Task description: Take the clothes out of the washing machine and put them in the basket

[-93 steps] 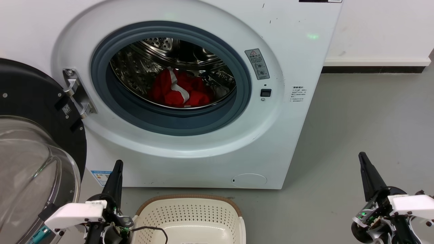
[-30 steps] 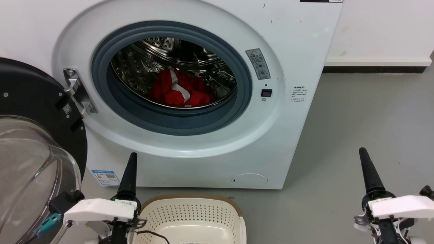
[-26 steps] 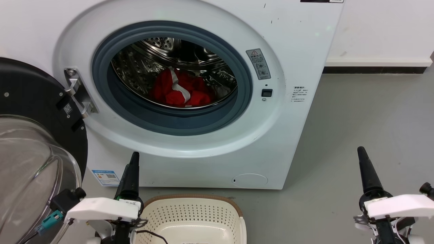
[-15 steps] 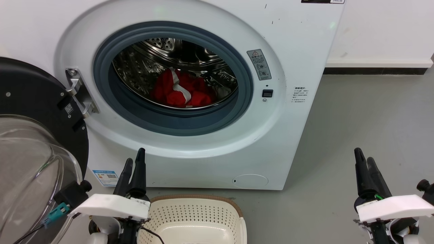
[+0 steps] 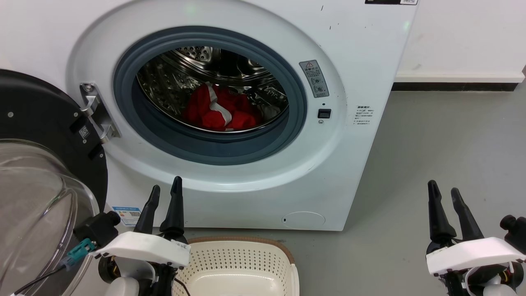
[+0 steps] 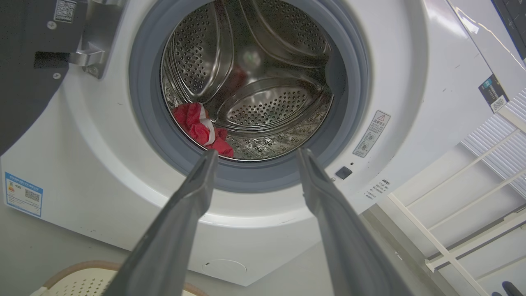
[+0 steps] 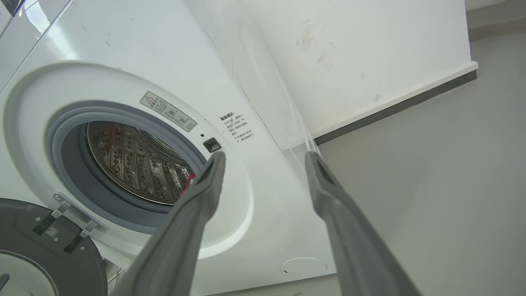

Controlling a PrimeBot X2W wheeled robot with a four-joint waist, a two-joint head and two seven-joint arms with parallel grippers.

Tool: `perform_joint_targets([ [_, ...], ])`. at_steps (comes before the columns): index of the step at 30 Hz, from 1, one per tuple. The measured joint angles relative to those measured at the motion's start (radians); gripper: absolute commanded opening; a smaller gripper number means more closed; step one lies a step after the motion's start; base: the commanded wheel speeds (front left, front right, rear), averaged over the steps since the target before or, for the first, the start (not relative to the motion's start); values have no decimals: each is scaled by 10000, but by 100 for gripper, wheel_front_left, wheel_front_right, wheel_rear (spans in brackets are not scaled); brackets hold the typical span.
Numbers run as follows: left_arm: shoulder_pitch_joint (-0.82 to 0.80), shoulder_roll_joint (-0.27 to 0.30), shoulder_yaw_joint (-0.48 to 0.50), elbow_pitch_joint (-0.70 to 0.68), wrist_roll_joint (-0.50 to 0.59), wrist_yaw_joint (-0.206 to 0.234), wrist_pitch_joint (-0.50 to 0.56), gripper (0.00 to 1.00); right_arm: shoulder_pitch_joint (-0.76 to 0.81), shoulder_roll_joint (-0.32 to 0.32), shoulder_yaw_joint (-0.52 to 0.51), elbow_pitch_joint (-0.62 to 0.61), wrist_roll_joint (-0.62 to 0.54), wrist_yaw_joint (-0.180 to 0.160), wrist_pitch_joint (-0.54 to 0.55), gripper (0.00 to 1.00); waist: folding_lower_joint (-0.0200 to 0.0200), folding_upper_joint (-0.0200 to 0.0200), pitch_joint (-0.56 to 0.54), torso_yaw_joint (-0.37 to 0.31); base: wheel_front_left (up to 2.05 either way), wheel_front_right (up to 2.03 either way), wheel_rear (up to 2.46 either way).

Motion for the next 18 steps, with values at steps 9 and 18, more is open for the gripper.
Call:
perform_joint_targets([
  [9,-173,2,-54,150,1578,59,-284,100,28,0,-6,42,-1423,0,-301,100,0,0,6,20,0,0,0],
  [18,-243,4,-104,330,2688,117,-525,100,51,0,-40,159,-2454,0,-525,100,0,0,3,22,0,0,0],
])
